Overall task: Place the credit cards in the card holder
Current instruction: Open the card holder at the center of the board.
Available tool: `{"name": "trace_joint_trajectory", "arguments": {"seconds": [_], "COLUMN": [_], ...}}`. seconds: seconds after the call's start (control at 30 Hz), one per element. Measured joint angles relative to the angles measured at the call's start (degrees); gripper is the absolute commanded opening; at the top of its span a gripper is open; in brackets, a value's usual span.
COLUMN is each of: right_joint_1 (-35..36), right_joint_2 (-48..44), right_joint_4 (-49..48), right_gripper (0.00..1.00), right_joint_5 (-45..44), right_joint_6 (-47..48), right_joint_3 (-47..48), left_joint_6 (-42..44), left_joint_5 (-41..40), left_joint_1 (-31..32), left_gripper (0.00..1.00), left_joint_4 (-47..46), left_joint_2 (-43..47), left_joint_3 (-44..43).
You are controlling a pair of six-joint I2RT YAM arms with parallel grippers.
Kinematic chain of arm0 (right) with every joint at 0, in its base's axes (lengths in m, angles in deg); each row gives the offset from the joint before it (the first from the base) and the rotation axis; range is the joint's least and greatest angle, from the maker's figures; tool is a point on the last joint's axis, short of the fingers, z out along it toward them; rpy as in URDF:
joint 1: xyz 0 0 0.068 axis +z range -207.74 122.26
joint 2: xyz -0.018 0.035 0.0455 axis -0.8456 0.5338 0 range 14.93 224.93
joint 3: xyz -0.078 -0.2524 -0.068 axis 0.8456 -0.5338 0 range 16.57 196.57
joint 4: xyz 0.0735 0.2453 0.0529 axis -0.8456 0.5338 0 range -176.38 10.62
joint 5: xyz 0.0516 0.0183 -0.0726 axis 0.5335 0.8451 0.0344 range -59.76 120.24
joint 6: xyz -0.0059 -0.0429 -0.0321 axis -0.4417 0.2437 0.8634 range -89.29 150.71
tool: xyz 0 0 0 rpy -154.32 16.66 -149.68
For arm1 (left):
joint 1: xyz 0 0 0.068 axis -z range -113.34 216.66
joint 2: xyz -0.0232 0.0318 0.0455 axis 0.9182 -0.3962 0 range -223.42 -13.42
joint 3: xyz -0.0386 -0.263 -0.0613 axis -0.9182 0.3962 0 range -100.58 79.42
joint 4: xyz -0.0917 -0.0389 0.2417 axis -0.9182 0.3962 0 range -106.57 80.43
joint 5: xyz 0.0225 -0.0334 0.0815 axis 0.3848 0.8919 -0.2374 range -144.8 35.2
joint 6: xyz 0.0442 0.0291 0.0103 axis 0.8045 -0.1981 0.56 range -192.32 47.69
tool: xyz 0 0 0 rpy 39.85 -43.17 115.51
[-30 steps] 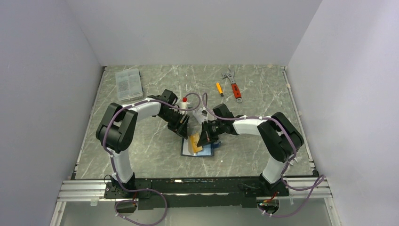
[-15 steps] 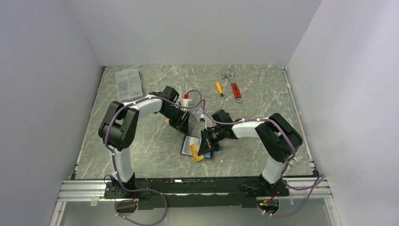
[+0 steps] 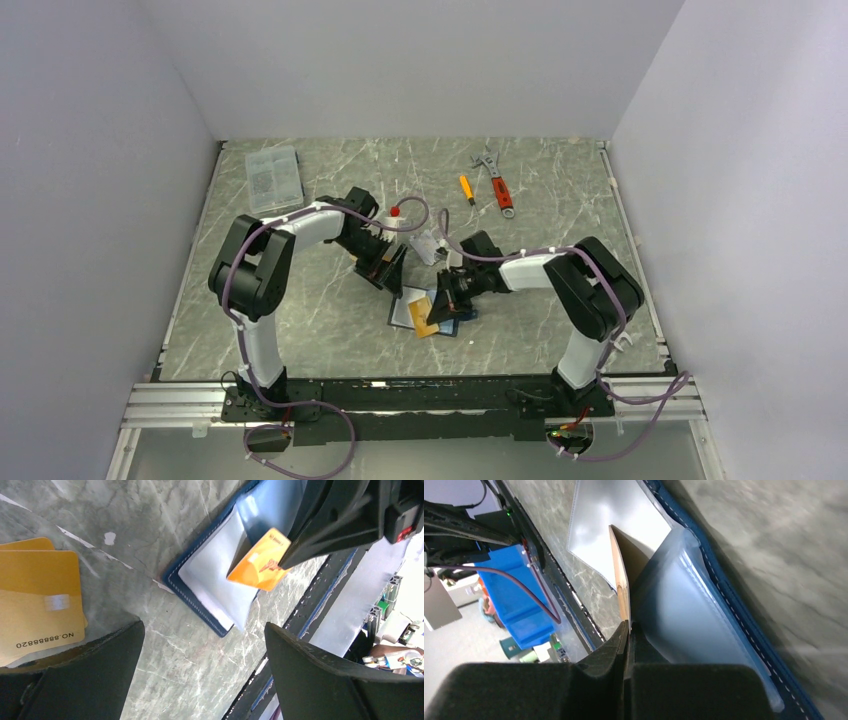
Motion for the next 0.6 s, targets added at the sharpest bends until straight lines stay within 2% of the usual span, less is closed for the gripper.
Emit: {"name": "trace_joint_trajectory", "arguments": {"seconds": [0.17,0.27,0.37,0.47,0.6], "right_joint_1": [-2.8,-4.3,-5.2,-5.9,-7.5], "right_joint_2": [-2.6,-2.8,-2.8,-2.5,-1.4], "right_joint_4": [-2.3,-4.0,-4.9,-5.7,-7.4], "right_gripper": [0.00,0.00,0.00,0.00,0.00], "right_joint_5": [-0.5,0.0,0.3,0.7,1.9], "right_joint_6": [-2.0,-3.3,-3.9,-4.2,-4.9], "right_joint_3": [-3.9,-5.4,-5.7,-5.8,-5.8], "left_joint_6": [1.4,3.0,4.9,6.3,11.6], "left_joint_5": [-1.2,-4.1,-8.3,-9.9,-8.5], "left_joint_1": [0.0,0.0,-0.4,-2.0,-4.2], "left_gripper": [0.99,0.99,0.99,0.99,0.99], "left_joint_4": [1.3,3.5,5.8,7.1,17.1], "left_joint_2": [0.2,0.2,0.5,1.9,0.6], "left_joint_3": [-0.7,-4.5,-14.9,-21.6,-29.9]}}
